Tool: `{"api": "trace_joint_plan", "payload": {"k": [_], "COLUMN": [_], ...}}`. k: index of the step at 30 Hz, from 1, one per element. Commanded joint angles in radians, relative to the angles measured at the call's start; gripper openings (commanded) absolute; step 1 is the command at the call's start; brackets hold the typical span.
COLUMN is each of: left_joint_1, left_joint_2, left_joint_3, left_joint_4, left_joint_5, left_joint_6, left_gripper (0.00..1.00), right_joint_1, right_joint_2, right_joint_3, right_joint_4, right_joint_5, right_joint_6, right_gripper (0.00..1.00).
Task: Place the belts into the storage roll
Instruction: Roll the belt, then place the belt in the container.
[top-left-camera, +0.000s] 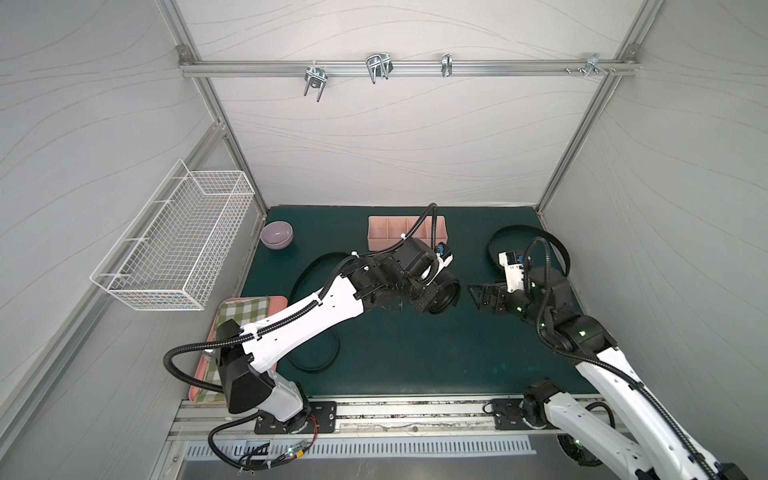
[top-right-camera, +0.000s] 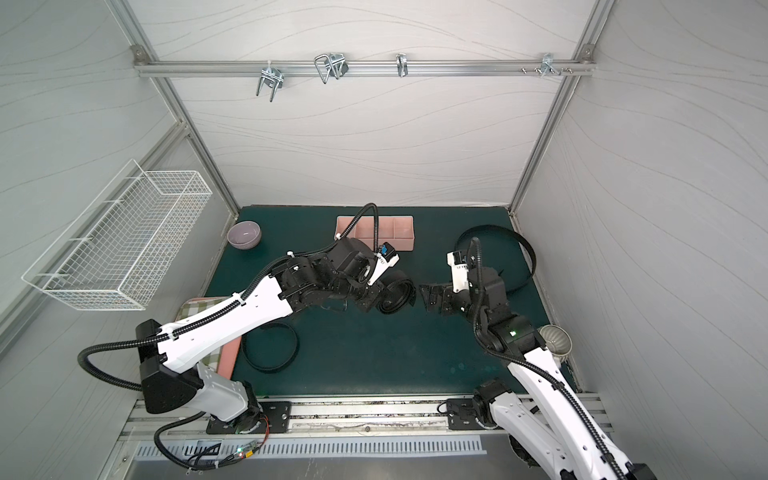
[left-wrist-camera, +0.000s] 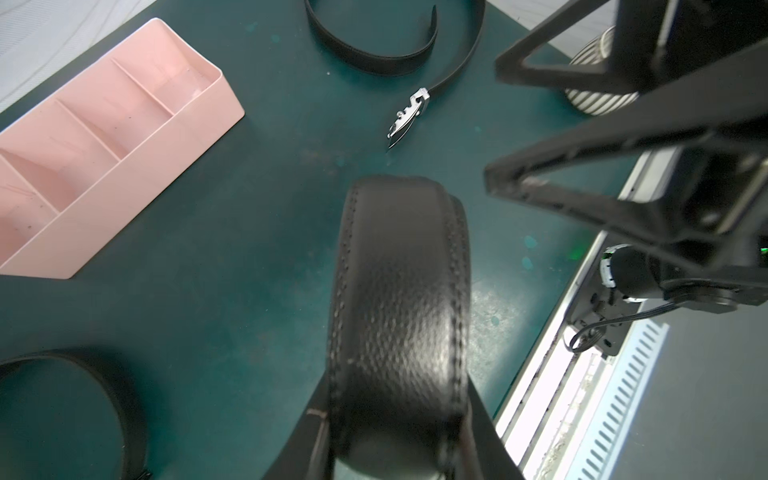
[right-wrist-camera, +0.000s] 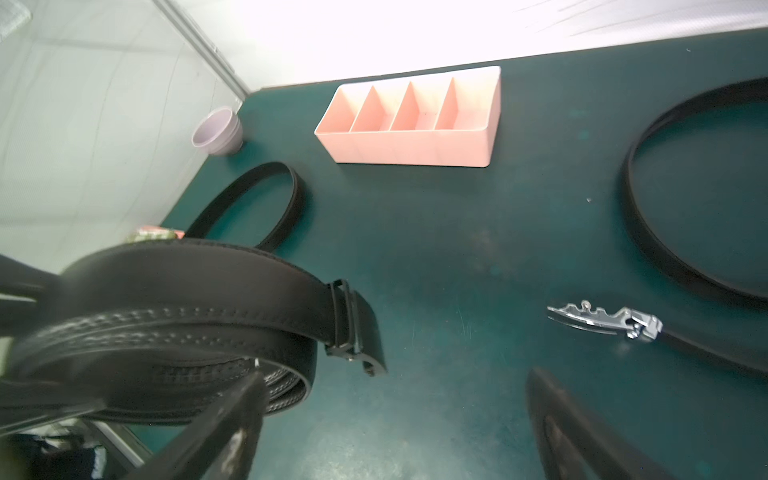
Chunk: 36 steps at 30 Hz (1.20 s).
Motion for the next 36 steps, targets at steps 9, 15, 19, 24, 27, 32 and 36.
{"api": "trace_joint_plan", "payload": {"k": [9, 15, 19, 24, 27, 32, 36], "left_joint_1": [0.008, 0.024, 0.037, 0.046, 0.053, 0.064, 0.090], "left_joint_2": [-0.014, -0.020, -0.020, -0.025, -0.023, -0.011, -0.003], "left_joint_3": [0.008, 0.003, 0.001, 0.001, 0.007, 0.028, 0.033], "left_joint_4": [0.135, 0.137, 0.145, 0.169, 0.175, 0.171, 0.183], "left_joint_5": [-0.073, -0.078, -0.090, -0.109, -0.124, -0.161, -0.188], "left_joint_6": [0.042, 0.047, 0.047, 0.052, 0.060, 0.076, 0.084], "left_gripper": [0.14, 0.14, 0.13, 0.12, 0.12, 0.11, 0.11], "right_joint_1": [-0.014, -0.035, -0.048, -0.052, -0.053, -0.055, -0.055], "right_joint_2": [-0.116, -0.144, -0.144, -0.142, -0.136, -0.121, -0.109], "right_joint_3": [-0.131, -0.142, -0.149, -0.160, -0.168, -0.184, -0.203], "right_joint_4": [-0.084, -0.104, -0.097, -0.084, -0.069, -0.040, -0.001], "right_joint_5": [-0.011, 0.015, -0.005, -0.031, -0.050, -0.080, -0.113], "right_joint_6": [0.118, 0.104, 0.111, 0.113, 0.111, 0.116, 0.124], "right_gripper": [0.99, 0.99, 0.99, 0.99, 0.99, 0.99, 0.99]}}
